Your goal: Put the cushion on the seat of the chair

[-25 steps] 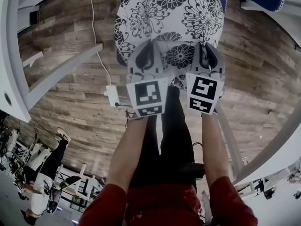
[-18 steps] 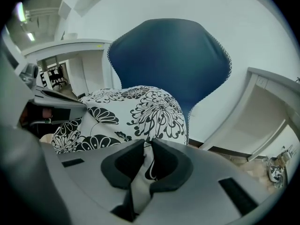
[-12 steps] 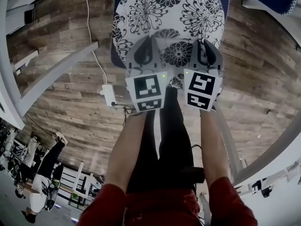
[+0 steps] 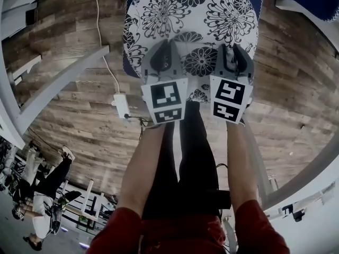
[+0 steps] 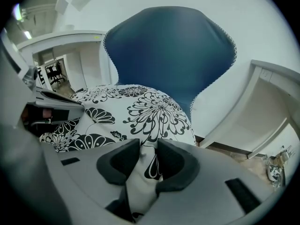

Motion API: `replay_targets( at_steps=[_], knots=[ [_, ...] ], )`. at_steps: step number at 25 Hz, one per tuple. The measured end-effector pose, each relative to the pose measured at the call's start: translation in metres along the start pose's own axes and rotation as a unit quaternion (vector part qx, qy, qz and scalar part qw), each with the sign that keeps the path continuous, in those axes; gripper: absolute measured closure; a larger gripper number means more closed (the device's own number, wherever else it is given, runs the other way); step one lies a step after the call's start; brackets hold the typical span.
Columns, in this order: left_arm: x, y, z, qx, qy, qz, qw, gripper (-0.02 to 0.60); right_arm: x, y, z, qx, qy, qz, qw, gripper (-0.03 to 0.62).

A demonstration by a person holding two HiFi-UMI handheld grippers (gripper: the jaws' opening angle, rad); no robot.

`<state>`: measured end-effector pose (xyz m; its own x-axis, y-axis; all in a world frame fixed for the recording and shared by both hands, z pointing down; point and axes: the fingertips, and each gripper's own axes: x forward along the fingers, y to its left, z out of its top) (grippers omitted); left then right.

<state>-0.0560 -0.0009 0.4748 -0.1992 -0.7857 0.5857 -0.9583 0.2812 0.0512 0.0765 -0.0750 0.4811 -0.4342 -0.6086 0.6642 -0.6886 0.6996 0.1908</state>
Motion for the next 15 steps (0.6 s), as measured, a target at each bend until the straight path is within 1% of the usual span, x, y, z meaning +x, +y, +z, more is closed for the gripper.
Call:
replay_targets(
  at_steps=[2,7,9,13,15],
  knots=[
    [0.0008,-0.0013,-0.0015,0.002,0.001,-0.002,1.0,0.552,0.0023,-0.0027,-0.0039,0.005,0.004,0.0,1.0,0.453],
    [0.0036,-0.0014,-0.0051,0.002,0.003,-0.005,1.0,0.551,0.0077,-0.0031,-0.0099,0.009,0.011,0.004,1.0,0.431],
    [0.0053,-0.0001,-0.007,0.003,0.006,-0.006,1.0,0.529,0.0098,-0.0031,-0.0108,0.012,0.013,0.006,1.0,0.424],
    [0.0044,0.0023,-0.0073,0.019,0.007,0.001,0.9998,0.471,0.0084,-0.0056,-0.0101,0.017,0.009,0.002,1.0,0.401],
    [0.004,0.0038,-0.0059,0.02,0.004,0.004,0.9998,0.466,0.0072,-0.0067,-0.009,0.021,0.005,-0.001,1.0,0.398]
  ],
)
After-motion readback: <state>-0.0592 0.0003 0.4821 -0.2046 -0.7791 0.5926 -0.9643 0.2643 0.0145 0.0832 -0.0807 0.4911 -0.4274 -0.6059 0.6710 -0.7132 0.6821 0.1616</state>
